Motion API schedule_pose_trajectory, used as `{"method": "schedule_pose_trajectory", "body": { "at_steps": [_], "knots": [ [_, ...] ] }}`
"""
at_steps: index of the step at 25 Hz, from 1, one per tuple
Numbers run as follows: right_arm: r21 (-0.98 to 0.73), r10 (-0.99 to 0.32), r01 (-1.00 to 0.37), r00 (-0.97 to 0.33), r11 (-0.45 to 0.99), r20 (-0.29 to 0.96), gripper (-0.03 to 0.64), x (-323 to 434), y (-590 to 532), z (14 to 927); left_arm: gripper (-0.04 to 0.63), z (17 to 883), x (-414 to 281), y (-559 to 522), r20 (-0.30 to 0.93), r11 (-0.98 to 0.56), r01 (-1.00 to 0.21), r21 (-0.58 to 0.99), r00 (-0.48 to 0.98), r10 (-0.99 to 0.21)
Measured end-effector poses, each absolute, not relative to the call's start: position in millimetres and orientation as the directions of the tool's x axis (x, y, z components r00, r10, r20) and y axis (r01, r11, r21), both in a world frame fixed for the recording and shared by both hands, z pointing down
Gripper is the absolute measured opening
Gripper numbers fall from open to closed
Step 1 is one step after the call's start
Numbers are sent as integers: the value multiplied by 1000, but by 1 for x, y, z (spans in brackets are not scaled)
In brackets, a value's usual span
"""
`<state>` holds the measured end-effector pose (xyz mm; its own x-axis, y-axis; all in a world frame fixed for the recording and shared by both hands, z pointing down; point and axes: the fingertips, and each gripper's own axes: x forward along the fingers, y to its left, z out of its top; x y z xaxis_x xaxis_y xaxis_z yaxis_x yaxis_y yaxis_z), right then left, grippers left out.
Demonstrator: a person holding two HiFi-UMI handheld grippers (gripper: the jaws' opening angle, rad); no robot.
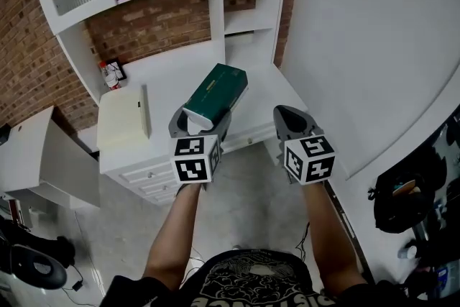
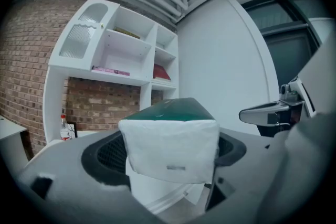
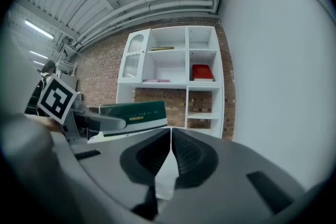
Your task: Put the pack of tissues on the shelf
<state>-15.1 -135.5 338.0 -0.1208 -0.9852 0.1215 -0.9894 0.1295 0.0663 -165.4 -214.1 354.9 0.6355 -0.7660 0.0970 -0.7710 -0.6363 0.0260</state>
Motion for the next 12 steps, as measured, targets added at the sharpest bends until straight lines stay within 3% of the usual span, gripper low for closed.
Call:
{"method": "schedule_pose_trajectory", "body": {
  "at_steps": [12],
  "knots": [
    [74,-980,-985,-146,157,133,5,9,-170,350,454,360,-137,-248,93,-636,-771,23,635,-767]
  ]
}}
